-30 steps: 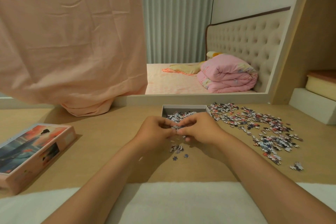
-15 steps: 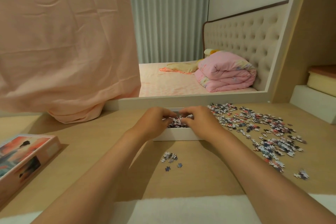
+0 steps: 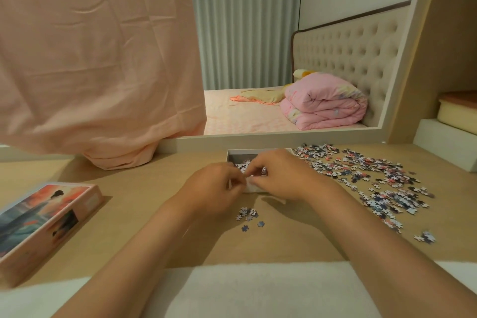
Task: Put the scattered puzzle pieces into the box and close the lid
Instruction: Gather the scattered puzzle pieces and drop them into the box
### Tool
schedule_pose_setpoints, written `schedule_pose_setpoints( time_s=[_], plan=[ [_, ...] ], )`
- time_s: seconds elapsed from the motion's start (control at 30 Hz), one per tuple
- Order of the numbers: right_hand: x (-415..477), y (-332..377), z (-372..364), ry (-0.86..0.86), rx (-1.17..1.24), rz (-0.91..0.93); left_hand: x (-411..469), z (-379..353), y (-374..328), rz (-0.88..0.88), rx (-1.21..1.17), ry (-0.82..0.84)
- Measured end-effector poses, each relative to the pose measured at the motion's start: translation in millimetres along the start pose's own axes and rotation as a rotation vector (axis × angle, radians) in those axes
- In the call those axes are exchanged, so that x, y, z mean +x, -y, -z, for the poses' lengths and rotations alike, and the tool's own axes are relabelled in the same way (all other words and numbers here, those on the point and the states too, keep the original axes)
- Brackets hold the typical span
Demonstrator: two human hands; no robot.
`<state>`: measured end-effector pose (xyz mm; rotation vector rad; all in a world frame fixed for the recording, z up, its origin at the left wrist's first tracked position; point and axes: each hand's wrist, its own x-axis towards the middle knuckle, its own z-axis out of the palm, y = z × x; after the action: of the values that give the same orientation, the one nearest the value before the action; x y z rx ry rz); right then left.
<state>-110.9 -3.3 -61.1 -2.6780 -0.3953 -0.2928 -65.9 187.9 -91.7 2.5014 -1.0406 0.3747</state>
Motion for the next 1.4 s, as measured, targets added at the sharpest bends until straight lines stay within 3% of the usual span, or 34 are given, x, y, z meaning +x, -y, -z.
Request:
schedule_pose_setpoints(
  time_s=[0.1,0.2,0.6,0.9,1.1,1.17,1.33,1.4],
  plan=[
    [-13.0,12.1,-4.9,0.306,-0.025,-0.045,-18.9,0.2,4.6,0.037,0.056,0.220],
    [-16.8,7.9,-15.5,0.466,-0.073,-0.055,-31.3,-2.2,6.8,0.039,0.025,0.281],
    [-17.1,-2.9,-29.5,0.302,0.175,-0.125,-32.1,-9.9,-3.8,0.018,-0.150,0.197],
    [-16.4,0.3,-31.0,0.252,0.143,-0.094,-30.7,-14.6,-4.7,0.014,-0.124,0.170],
    [-17.0,0.0,-27.1,0.277,0.172,-0.130,-30.3,-16.4,-3.6,0.064,-0.232,0.163],
    [-14.1,-4.5,-20.6,0.159,0.196,-0.165,-30.1,-17.8,-3.5,0.066,-0.263,0.159],
    [1.8,-25.2,-6.4,-0.374,0.257,-0.257,-28.8,-19.0,-3.3,0.060,-0.259,0.162],
    [5.6,-33.5,-8.8,-0.387,0.170,-0.304,-28.9,-19.8,-3.3,0.057,-0.256,0.160]
  ],
)
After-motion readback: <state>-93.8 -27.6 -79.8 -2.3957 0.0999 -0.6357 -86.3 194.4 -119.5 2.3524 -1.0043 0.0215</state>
